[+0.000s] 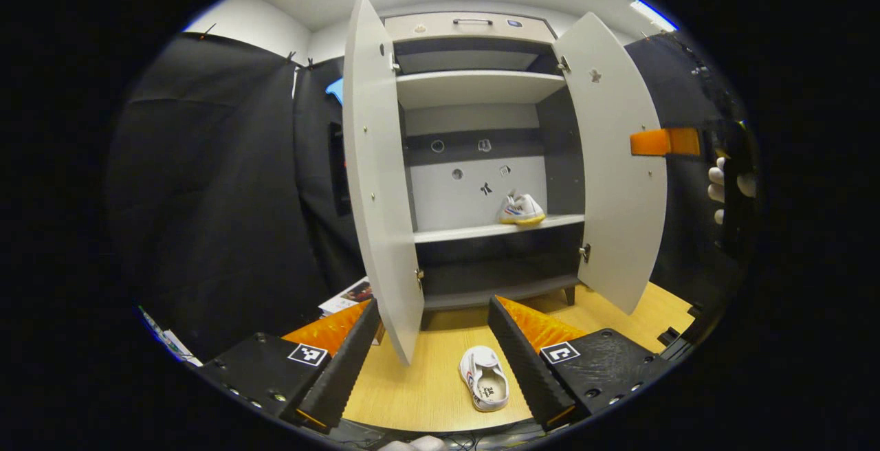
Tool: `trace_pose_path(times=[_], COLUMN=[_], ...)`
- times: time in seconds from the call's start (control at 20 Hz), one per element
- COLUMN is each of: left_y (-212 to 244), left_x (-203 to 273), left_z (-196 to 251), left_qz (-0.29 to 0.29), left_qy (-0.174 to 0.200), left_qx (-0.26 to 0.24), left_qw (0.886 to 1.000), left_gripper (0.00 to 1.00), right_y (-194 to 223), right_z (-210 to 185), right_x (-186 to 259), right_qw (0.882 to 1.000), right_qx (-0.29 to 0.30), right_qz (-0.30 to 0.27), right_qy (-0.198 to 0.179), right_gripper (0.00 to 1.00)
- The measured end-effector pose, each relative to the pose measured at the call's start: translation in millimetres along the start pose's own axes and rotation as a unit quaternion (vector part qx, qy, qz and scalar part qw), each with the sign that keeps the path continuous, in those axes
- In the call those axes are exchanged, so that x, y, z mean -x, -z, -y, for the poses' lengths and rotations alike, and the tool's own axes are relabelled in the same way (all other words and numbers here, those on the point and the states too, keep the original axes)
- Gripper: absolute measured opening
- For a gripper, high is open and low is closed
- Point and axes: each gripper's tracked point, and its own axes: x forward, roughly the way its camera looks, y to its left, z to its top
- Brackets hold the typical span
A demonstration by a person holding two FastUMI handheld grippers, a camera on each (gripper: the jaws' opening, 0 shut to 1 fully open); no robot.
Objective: Grab one shoe with the right hand and put it into the shoe cabinet, grab the other shoe with the left hand and put it into the shoe cabinet; then close the right door with the right hand and the left door with the left hand.
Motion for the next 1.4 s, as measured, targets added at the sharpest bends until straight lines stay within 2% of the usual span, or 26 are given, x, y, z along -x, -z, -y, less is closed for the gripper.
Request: trace_pose_path(times=[0.15,0.35,0.5,0.65,0.8,1.1,1.25,1.3,1.4], left_y=[54,141,195,232,257,282,285,286,283], left_x=[-18,-40,-63,-88,-117,-154,-170,-174,-181], left_z=[20,49,53,53,59,54,55,61,69], left_qz=[-0.028,-0.110,-0.165,-0.195,-0.219,-0.251,-0.258,-0.256,-0.253], left_qy=[0.018,0.051,0.044,0.046,0.053,0.036,0.039,0.051,0.071], left_qx=[-0.010,-0.008,-0.012,-0.045,-0.053,-0.040,-0.046,-0.044,-0.046], left_qw=[0.999,0.993,0.985,0.979,0.973,0.966,0.964,0.964,0.964], left_gripper=[0.97,0.97,0.97,0.97,0.97,0.96,0.87,0.87,0.77], right_y=[9,16,25,33,40,44,45,45,48], right_z=[12,30,41,49,56,65,65,64,66], right_x=[22,46,50,49,40,16,10,9,6], right_qw=[1.000,0.999,0.998,0.997,0.996,0.995,0.995,0.995,0.994], right_qx=[0.000,0.006,0.010,0.011,0.018,0.029,0.035,0.037,0.043], right_qz=[-0.009,-0.034,-0.050,-0.064,-0.077,-0.089,-0.092,-0.093,-0.095], right_qy=[0.013,0.026,0.036,0.039,0.040,0.034,0.030,0.027,0.025], right_gripper=[1.00,1.00,0.99,1.00,0.99,1.00,1.00,1.00,1.00])
